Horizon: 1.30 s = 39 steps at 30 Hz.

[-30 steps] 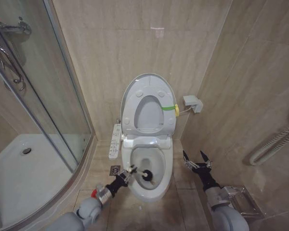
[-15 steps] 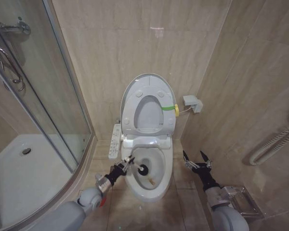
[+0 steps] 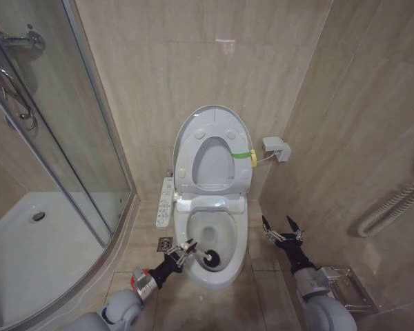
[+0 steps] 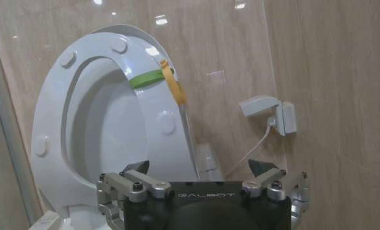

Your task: Open the toilet lid, clean the toilet bowl with a toilet brush, close the toilet lid, and flush.

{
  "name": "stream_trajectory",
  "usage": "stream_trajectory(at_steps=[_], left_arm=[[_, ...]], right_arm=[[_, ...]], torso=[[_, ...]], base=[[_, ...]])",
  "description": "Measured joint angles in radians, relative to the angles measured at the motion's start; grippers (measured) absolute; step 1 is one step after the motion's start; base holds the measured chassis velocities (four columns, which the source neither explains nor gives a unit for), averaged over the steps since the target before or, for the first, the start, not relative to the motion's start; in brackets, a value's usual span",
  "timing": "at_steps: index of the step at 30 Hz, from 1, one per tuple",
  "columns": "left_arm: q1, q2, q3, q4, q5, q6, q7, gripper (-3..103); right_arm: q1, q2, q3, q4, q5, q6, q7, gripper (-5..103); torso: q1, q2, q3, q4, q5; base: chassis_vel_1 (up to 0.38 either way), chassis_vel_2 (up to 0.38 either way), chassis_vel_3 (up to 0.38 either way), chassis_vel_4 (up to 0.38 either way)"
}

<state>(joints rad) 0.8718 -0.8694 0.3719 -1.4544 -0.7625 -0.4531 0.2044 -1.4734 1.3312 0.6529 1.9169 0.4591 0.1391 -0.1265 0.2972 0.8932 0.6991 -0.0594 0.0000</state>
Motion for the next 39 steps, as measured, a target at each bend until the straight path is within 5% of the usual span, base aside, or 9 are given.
stream_trajectory(at_steps=[6, 10, 12, 19, 31, 39], left_arm=[[-0.074, -0.046, 0.012, 0.096, -0.04, -0.008, 0.01, 22], [-0.084, -0.046, 0.024, 0.067, -0.055, -0.008, 0.009, 22], [-0.058, -0.022, 0.047, -0.043, -0.055, -0.004, 0.001, 22], [-0.014, -0.012, 0.05, -0.076, -0.024, 0.0, -0.001, 22], [-0.113, -0.077, 0.029, 0.164, -0.029, -0.02, 0.016, 22], [-0.099, -0.043, 0.043, 0.038, -0.049, -0.01, 0.002, 22]], right_arm=[[0.0, 0.0, 0.0, 0.0, 0.0, 0.0, 0.0, 100], [0.0, 0.0, 0.0, 0.0, 0.0, 0.0, 0.0, 100], [0.0, 0.0, 0.0, 0.0, 0.0, 0.0, 0.0, 100], [0.0, 0.0, 0.0, 0.0, 0.0, 0.0, 0.0, 100], [0.0, 0.0, 0.0, 0.0, 0.0, 0.0, 0.0, 100], [0.0, 0.0, 0.0, 0.0, 0.0, 0.0, 0.0, 100]], torso=[[0.0, 0.0, 0.0, -0.0002, 0.0], [0.0, 0.0, 0.0, -0.0001, 0.0], [0.0, 0.0, 0.0, -0.0002, 0.0001], [0.0, 0.0, 0.0, 0.0002, 0.0001], [0.0, 0.0, 0.0, -0.0003, 0.0], [0.0, 0.0, 0.0, -0.0002, 0.0001]], base=[[0.0, 0.0, 0.0, 0.0], [0.0, 0.0, 0.0, 0.0], [0.0, 0.0, 0.0, 0.0], [0.0, 0.0, 0.0, 0.0], [0.0, 0.0, 0.0, 0.0], [0.0, 0.0, 0.0, 0.0]])
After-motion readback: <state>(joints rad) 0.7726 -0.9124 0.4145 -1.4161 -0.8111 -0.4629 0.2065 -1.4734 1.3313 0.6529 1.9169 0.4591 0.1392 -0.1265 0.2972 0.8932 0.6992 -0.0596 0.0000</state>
